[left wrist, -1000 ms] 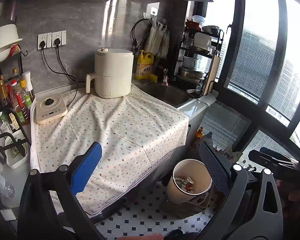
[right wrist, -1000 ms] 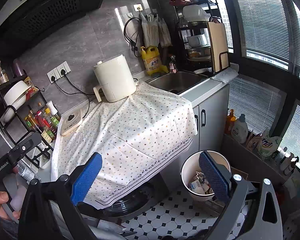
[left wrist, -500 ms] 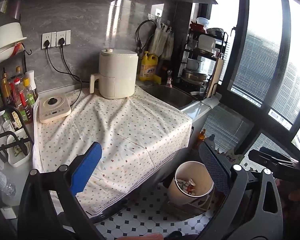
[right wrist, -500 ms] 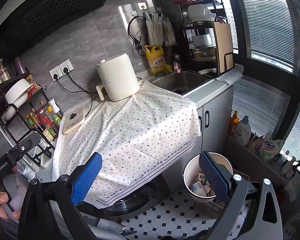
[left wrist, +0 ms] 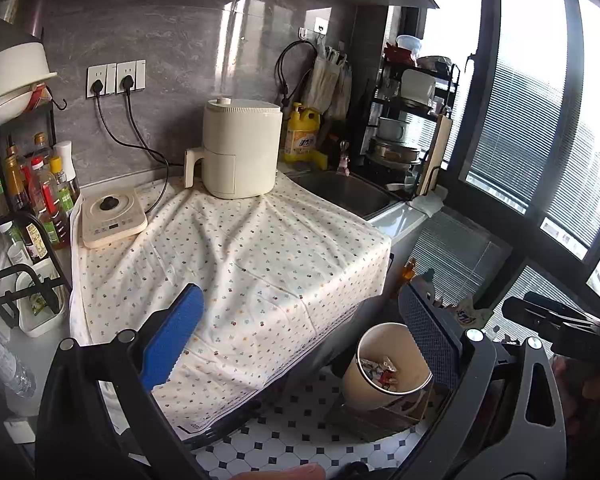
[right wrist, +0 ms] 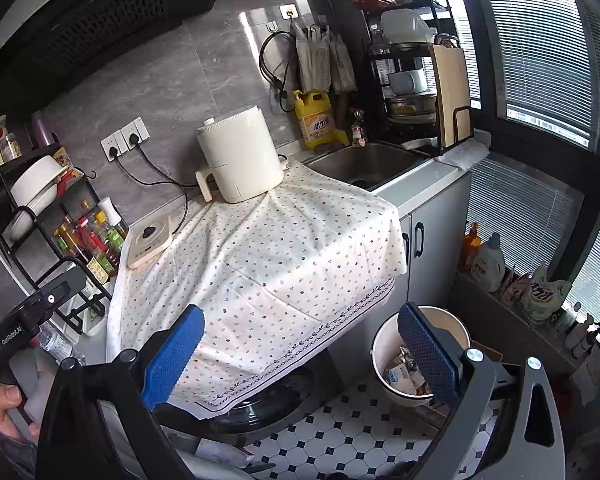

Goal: Collect trash

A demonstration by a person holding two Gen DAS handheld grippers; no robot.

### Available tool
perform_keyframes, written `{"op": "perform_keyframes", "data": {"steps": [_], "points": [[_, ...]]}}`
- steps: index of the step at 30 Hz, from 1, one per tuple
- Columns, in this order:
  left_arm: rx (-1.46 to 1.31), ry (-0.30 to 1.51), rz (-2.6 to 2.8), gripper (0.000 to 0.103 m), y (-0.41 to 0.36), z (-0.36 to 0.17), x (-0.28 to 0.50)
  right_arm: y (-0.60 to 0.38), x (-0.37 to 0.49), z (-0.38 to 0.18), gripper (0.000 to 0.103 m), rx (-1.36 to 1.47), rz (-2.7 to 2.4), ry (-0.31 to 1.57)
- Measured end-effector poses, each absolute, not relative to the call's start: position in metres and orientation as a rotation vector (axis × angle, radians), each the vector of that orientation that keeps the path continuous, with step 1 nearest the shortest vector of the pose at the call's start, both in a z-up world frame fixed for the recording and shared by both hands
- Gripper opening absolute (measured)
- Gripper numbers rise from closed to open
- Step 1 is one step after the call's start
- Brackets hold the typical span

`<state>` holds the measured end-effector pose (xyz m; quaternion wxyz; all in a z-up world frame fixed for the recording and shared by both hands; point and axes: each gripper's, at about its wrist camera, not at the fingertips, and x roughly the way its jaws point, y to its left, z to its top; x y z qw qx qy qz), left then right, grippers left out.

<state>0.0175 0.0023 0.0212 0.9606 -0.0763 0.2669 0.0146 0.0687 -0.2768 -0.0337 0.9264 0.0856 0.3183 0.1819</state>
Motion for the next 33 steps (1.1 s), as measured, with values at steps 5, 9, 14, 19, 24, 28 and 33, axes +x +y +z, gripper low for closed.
{"op": "perform_keyframes", "data": {"steps": [5, 9, 14, 19, 24, 28, 33], "points": [[-0.157, 0.538, 0.028, 0.097, 0.005, 0.02, 0.018, -0.278, 0.073, -0.036, 0.095, 0.184, 0.37, 0.667], [-0.139, 0.542, 0.037, 0.097, 0.004, 0.018, 0.021, -0.278, 0.074, -0.036, 0.095, 0.182, 0.369, 0.662], [-0.152, 0.553, 0.031, 0.097, 0.001, 0.016, 0.024, -0.277, 0.074, -0.035, 0.095, 0.181, 0.373, 0.671], [-0.142, 0.558, 0.026, 0.097, -0.007, 0.017, 0.027, -0.278, 0.073, -0.033, 0.095, 0.178, 0.375, 0.672], [-0.148, 0.56, 0.034, 0.097, -0.011, 0.017, 0.03, -0.285, 0.076, -0.033, 0.095, 0.175, 0.378, 0.675], [-0.143, 0.561, 0.05, 0.097, -0.022, 0.015, 0.034, -0.294, 0.081, -0.034, 0.095, 0.184, 0.385, 0.683], [-0.147, 0.563, 0.059, 0.097, -0.039, 0.016, 0.042, -0.307, 0.094, -0.037, 0.095, 0.186, 0.403, 0.692]]}}
